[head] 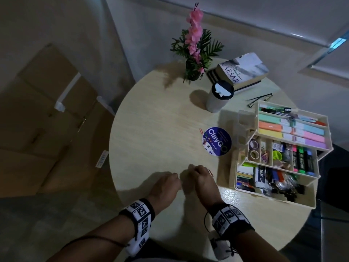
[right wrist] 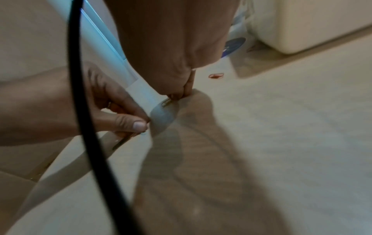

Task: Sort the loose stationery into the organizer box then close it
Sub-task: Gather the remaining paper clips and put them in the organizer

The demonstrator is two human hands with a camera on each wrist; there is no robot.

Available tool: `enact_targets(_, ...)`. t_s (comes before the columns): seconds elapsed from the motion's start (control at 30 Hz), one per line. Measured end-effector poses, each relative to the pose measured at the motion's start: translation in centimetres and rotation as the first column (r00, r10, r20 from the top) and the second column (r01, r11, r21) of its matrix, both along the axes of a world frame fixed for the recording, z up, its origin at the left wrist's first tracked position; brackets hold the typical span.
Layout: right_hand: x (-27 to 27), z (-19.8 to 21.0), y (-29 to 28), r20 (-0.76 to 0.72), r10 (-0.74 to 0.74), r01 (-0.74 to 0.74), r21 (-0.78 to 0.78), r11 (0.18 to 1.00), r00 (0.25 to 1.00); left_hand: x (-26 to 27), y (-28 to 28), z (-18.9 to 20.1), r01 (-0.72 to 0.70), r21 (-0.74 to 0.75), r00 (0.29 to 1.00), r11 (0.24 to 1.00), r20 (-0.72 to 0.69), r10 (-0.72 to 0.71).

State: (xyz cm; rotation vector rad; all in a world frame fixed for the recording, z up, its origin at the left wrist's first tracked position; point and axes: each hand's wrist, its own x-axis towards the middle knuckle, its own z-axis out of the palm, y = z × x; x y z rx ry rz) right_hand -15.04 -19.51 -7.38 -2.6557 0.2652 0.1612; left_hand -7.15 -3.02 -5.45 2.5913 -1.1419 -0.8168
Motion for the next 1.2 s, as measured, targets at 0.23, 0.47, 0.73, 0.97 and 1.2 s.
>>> enact_targets(0.23, 1.5, -0.1, -1.2, 0.012, -0.023, 0.022, 0.034, 0.999, 1.000, 2.2, -0.8, -0.5, 0.018, -0.047, 1.000, 0.999, -0.004, -0.018)
enact_targets(0.47, 6.7, 0.6, -5.4, 0.125, -0.484, 0.457, 0.195, 0.868, 0.866, 8.8, -8.1, 0.4, 0.003, -0.233, 0.992, 0.972, 0.125, 0.027)
enact_targets(0.73, 2.6, -3.3, -1.7, -0.044, -0.362, 0.363, 0.020, 0.932, 0.931, 12.9, -14.1, -1.1, 0.409, 0.048, 0.886, 0.911, 0.218, -0.409)
enact_targets(0.97, -2.0, -2.1, -1.3, 0.075, -0.440, 0.431, 0.115, 0.895, 0.895, 9.4, -7.7, -2.8, 0.675, 0.040, 0.687, 0.737, 0.330, -0.647)
enact_targets(1.2, -1.0, -1.5, 1.6, -0.006, -0.357, 0.357, 0.074, 0.931, 0.934, 6.6, -1.5, -1.4, 0.586, -0.013, 0.788, 0.810, 0.242, -0.566)
